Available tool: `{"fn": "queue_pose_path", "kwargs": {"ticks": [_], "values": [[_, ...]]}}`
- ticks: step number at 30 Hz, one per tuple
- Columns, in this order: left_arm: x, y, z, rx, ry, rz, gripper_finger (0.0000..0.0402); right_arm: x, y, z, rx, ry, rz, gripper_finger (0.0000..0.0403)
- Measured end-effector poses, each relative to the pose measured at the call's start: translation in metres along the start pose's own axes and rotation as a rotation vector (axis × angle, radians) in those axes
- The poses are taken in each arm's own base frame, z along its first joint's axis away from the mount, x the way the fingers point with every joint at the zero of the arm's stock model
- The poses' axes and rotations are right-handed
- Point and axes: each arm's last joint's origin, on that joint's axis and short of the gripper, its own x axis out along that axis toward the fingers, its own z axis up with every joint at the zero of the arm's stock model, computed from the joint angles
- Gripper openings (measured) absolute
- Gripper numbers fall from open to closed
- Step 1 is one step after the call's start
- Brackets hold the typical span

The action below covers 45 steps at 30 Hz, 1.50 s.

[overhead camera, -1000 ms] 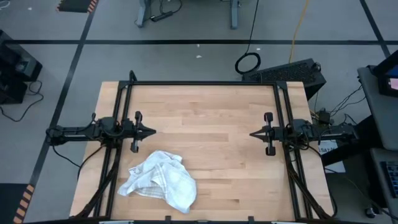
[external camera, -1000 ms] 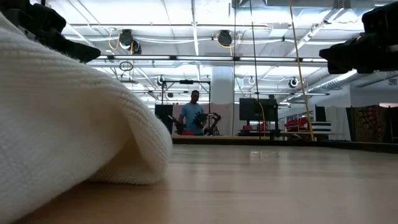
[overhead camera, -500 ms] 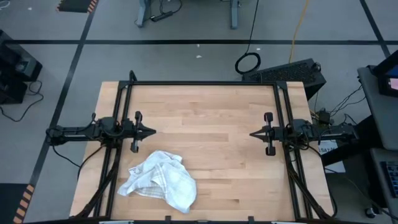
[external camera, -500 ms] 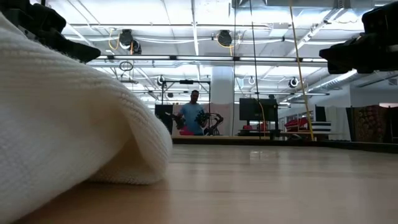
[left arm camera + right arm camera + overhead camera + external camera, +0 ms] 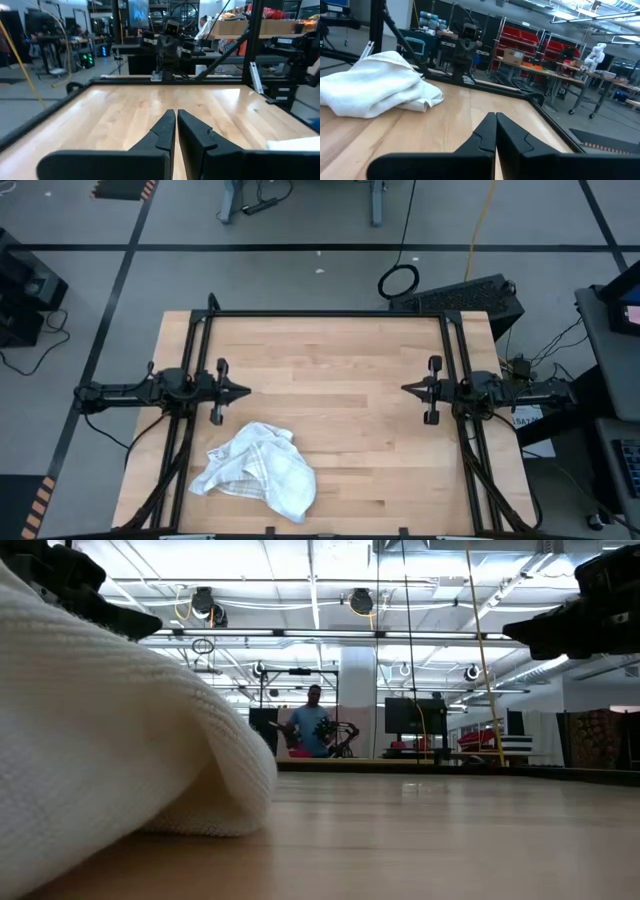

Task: Roll towel
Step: Roll the white towel

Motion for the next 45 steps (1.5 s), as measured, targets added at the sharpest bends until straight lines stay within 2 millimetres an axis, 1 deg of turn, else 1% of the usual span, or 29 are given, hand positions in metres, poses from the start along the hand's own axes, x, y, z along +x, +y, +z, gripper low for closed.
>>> {"fn": "queue_pose_path", "kwargs": {"ticks": [3, 6, 10, 12, 15, 19, 24, 27, 29, 31, 33, 36, 38, 41, 43, 45], "values": [[0.000, 0.000, 0.002, -0.021, -0.020, 0.004, 0.0028, 0.000, -0.002, 0.000, 0.036, 0.005, -0.057, 0.0000], [-0.001, 0.001, 0.009, -0.069, -0.033, 0.028, 0.0026, 0.000, -0.002, 0.000, -0.005, 0.006, -0.058, 0.0000], [-0.007, 0.002, 0.039, -0.073, -0.112, 0.036, 0.0010, 0.000, -0.002, 0.001, -0.063, 0.010, -0.075, 0.0000], [-0.010, 0.002, 0.056, -0.073, -0.106, 0.038, 0.0005, 0.000, -0.003, 0.001, -0.064, 0.011, -0.081, 0.0000], [-0.015, 0.004, 0.090, -0.065, -0.094, 0.070, 0.0004, 0.000, -0.002, 0.001, -0.067, 0.010, -0.080, 0.0000], [-0.015, 0.007, 0.137, -0.046, 0.001, 0.105, 0.0002, 0.000, -0.002, 0.000, -0.064, 0.010, -0.079, 0.0000], [-0.005, 0.008, 0.208, -0.048, 0.060, 0.083, 0.0002, 0.000, -0.002, 0.001, -0.063, 0.010, -0.078, 0.0000], [0.002, 0.010, 0.250, -0.048, 0.065, 0.079, 0.0002, 0.000, -0.002, 0.001, -0.063, 0.010, -0.078, 0.0000], [0.005, 0.011, 0.274, -0.039, 0.086, 0.078, 0.0011, 0.000, -0.002, 0.000, -0.064, 0.010, -0.078, 0.0000], [0.009, 0.011, 0.289, -0.023, 0.122, 0.076, 0.0026, 0.000, -0.002, 0.001, -0.063, 0.010, -0.078, 0.0000], [0.015, 0.011, 0.293, -0.020, 0.177, 0.074, 0.0044, 0.000, -0.002, 0.001, -0.052, 0.009, -0.077, 0.0000], [0.029, 0.012, 0.284, 0.002, 0.253, 0.069, 0.0067, 0.000, -0.002, 0.001, 0.015, 0.005, -0.078, 0.0000], [0.038, 0.011, 0.270, 0.002, 0.319, 0.060, 0.0076, 0.000, -0.002, 0.001, 0.142, -0.001, -0.076, 0.0000], [0.053, 0.011, 0.245, -0.001, 0.412, 0.043, 0.0080, 0.000, -0.002, 0.001, 0.431, -0.013, -0.075, 0.0000], [0.060, 0.009, 0.227, -0.026, 0.467, 0.031, 0.0081, 0.000, -0.004, 0.005, 0.478, -0.042, -0.075, 0.0000], [0.066, 0.008, 0.212, -0.068, 0.496, 0.038, 0.0081, -0.002, -0.007, 0.019, 0.509, -0.084, -0.071, 0.0000]]}}
